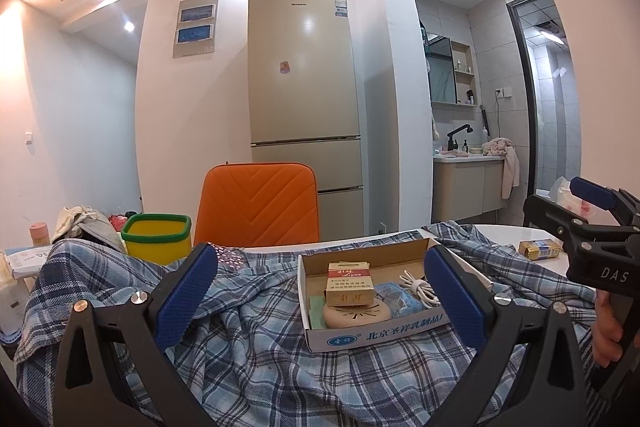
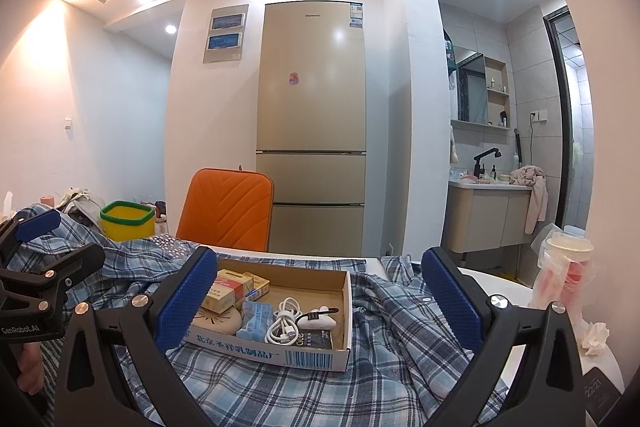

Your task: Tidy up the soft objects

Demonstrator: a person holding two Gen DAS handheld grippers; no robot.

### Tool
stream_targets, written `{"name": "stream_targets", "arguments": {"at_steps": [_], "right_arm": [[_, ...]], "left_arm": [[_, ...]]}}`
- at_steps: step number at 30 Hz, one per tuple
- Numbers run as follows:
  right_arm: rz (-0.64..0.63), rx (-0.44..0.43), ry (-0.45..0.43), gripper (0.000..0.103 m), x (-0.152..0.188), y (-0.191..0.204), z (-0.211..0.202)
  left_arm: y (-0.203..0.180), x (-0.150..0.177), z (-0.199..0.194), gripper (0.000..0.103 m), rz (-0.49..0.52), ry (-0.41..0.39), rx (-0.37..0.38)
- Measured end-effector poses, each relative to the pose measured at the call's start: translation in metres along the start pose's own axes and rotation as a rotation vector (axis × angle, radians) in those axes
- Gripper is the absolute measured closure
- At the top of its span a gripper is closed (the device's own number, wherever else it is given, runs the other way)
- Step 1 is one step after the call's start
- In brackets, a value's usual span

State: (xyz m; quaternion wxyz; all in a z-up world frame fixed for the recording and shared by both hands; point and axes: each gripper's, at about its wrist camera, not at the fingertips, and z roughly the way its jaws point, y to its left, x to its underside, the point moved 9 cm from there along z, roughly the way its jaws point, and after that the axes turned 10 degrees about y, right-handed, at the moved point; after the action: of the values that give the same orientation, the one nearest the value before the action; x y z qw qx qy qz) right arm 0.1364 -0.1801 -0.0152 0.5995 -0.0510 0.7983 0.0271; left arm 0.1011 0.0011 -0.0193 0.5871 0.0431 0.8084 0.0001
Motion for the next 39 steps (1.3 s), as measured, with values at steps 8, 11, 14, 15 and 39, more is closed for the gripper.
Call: {"name": "stream_targets", "arguments": {"at_steps": [8, 11, 14, 15, 39], "right_arm": [[0.0, 0.0, 0.0, 0.0, -0.0001, -0.0001, -0.0001], [0.0, -0.001, 0.0, 0.0, -0.0002, -0.0002, -0.0001], [0.001, 0.0, 0.0, 0.0, -0.0002, -0.0002, -0.0001], [0.001, -0.001, 0.0, 0.0, -0.0002, -0.0002, -0.0001], [0.001, 0.0, 0.005, 0.0, -0.0006, -0.0006, 0.0006]], "left_arm": [[-0.0009, 0.0, 0.002, 0.0, 0.003, 0.013, 0.001], [-0.0009, 0.0001, 0.0021, 0.0, 0.003, 0.014, 0.002], [-0.0003, 0.0009, 0.0038, 0.0, 0.002, 0.017, 0.001], [-0.0001, 0.001, 0.0041, 0.0, 0.002, 0.017, 0.001], [0.0012, 0.002, 0.0062, 0.0, 0.005, 0.02, 0.0]]}}
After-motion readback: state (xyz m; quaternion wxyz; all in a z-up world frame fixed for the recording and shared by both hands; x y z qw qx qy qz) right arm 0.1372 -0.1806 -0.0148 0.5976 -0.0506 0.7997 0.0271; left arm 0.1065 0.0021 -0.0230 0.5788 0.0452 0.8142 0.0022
